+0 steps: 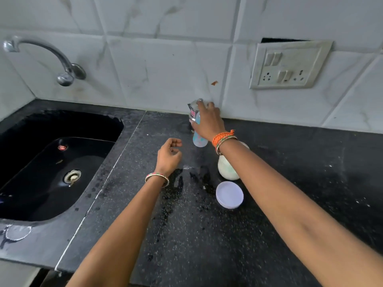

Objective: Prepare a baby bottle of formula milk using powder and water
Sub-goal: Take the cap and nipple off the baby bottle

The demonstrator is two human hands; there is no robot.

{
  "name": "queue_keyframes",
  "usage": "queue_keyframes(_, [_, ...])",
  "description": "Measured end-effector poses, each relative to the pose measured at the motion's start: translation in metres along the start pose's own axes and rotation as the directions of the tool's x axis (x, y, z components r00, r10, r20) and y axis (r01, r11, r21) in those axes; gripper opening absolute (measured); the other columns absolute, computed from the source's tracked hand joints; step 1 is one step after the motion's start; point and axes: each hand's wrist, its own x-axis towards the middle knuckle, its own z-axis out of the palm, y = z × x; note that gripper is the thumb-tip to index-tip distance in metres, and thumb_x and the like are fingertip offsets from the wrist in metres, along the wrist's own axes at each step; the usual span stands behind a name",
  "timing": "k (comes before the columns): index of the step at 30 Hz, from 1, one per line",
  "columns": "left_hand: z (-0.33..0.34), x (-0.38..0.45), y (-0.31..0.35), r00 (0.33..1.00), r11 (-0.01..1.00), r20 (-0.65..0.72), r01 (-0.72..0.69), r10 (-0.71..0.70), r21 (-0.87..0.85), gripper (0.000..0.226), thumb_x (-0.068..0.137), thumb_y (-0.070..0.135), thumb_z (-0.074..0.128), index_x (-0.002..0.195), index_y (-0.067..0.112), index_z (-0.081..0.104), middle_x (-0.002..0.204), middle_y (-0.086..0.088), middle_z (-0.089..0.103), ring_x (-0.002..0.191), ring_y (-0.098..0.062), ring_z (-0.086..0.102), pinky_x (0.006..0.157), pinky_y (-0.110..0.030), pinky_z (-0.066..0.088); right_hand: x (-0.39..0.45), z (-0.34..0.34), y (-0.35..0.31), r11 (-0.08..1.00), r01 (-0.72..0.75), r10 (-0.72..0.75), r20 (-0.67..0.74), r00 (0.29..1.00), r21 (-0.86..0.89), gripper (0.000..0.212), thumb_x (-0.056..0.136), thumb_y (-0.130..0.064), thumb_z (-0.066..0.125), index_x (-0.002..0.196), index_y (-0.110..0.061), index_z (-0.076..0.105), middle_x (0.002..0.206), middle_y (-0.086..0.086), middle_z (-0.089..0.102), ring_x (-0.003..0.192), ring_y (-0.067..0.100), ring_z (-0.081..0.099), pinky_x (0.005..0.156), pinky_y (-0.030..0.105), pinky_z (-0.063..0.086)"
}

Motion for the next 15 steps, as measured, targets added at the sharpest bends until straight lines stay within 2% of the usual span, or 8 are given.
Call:
queue_keyframes(1, [-0.003, 0.004, -0.001, 1.000, 1.000, 0.019, -0.007, 0.007, -0.005, 0.029, 0.083, -0.002, 0.052, 0.107, 0.014, 0.056, 0.106, -0.002, 0.061, 0.085, -0.013, 0.055, 0.057, -0.011, 0.048, 0.015, 0.009, 0.005, 0.998, -0.051, 0.048, 0.068, 0.997, 0.038, 0.061, 0.084, -0.025, 0.065, 0.138, -0.017, 0.037, 0.141, 0.017, 0.033, 0.124, 0.041, 0.039, 0.095, 0.045, 0.045])
queue_keyframes(3, [-0.010, 0.008, -0.001, 0.998, 1.000, 0.063, -0.014, 0.014, -0.004, 0.033, 0.085, 0.003, 0.058, 0.116, 0.013, 0.052, 0.114, -0.003, 0.059, 0.099, -0.015, 0.056, 0.061, -0.009, 0.048, 0.031, 0.029, 0.012, 0.994, -0.086, 0.074, 0.168, 0.983, 0.067, 0.050, 0.085, -0.019, 0.063, 0.132, -0.018, 0.044, 0.144, 0.018, 0.029, 0.123, 0.042, 0.042, 0.096, 0.046, 0.046])
queue_keyframes(6, [-0.019, 0.000, -0.006, 0.998, 1.000, 0.060, -0.003, 0.004, -0.013, 0.048, 0.085, 0.015, 0.066, 0.128, 0.015, 0.044, 0.126, 0.002, 0.054, 0.119, -0.013, 0.050, 0.085, -0.017, 0.044, 0.023, 0.044, 0.006, 0.988, -0.060, 0.050, 0.078, 0.996, 0.142, 0.033, 0.087, -0.012, 0.059, 0.119, -0.014, 0.051, 0.133, 0.017, 0.040, 0.111, 0.040, 0.052, 0.088, 0.042, 0.049])
queue_keyframes(8, [-0.022, -0.013, -0.011, 0.999, 0.999, 0.035, -0.030, 0.029, 0.036, 0.064, 0.083, 0.023, 0.070, 0.137, 0.016, 0.036, 0.137, 0.004, 0.045, 0.126, -0.008, 0.041, 0.098, -0.020, 0.033, 0.004, 0.042, -0.004, 0.965, -0.026, 0.016, 0.039, 0.999, 0.260, 0.037, 0.086, -0.016, 0.062, 0.120, -0.012, 0.045, 0.126, 0.015, 0.047, 0.109, 0.036, 0.054, 0.086, 0.041, 0.048])
queue_keyframes(10, [-0.021, -0.023, -0.012, 0.997, 0.993, 0.049, -0.067, 0.062, 0.097, 0.083, 0.079, 0.030, 0.074, 0.144, 0.015, 0.025, 0.147, 0.003, 0.033, 0.132, -0.006, 0.031, 0.105, -0.021, 0.027, -0.020, 0.033, -0.015, 0.934, 0.001, -0.015, 0.038, 0.999, 0.357, 0.044, 0.084, -0.021, 0.067, 0.118, -0.011, 0.042, 0.123, 0.012, 0.052, 0.107, 0.029, 0.056, 0.084, 0.039, 0.048])
queue_keyframes(12, [-0.019, -0.028, -0.011, 0.995, 0.989, 0.078, -0.070, 0.060, 0.129, 0.081, 0.076, 0.031, 0.076, 0.141, 0.014, 0.031, 0.141, -0.001, 0.043, 0.127, -0.011, 0.043, 0.099, -0.019, 0.037, -0.043, 0.027, -0.026, 0.905, -0.010, -0.035, 0.097, 0.995, 0.425, 0.045, 0.079, -0.026, 0.072, 0.113, -0.013, 0.045, 0.113, 0.008, 0.059, 0.096, 0.024, 0.059, 0.076, 0.035, 0.051])
queue_keyframes(14, [-0.019, -0.035, -0.009, 0.996, 0.992, 0.082, -0.038, 0.029, 0.117, 0.056, 0.077, 0.027, 0.075, 0.124, 0.015, 0.047, 0.114, -0.001, 0.062, 0.101, -0.013, 0.061, 0.076, -0.013, 0.046, -0.058, 0.027, -0.032, 0.916, -0.005, -0.069, 0.170, 0.983, 0.402, 0.041, 0.078, -0.029, 0.073, 0.108, -0.015, 0.049, 0.105, 0.006, 0.061, 0.087, 0.022, 0.060, 0.069, 0.030, 0.050])
queue_keyframes(15, [-0.020, -0.039, -0.012, 0.995, 0.993, 0.091, -0.038, 0.028, 0.114, 0.049, 0.077, 0.028, 0.075, 0.118, 0.015, 0.051, 0.106, 0.001, 0.065, 0.091, -0.011, 0.063, 0.071, -0.014, 0.048, -0.061, 0.027, -0.034, 0.930, 0.001, -0.077, 0.192, 0.978, 0.369, 0.039, 0.078, -0.030, 0.073, 0.107, -0.016, 0.051, 0.103, 0.005, 0.061, 0.086, 0.022, 0.059, 0.069, 0.029, 0.048])
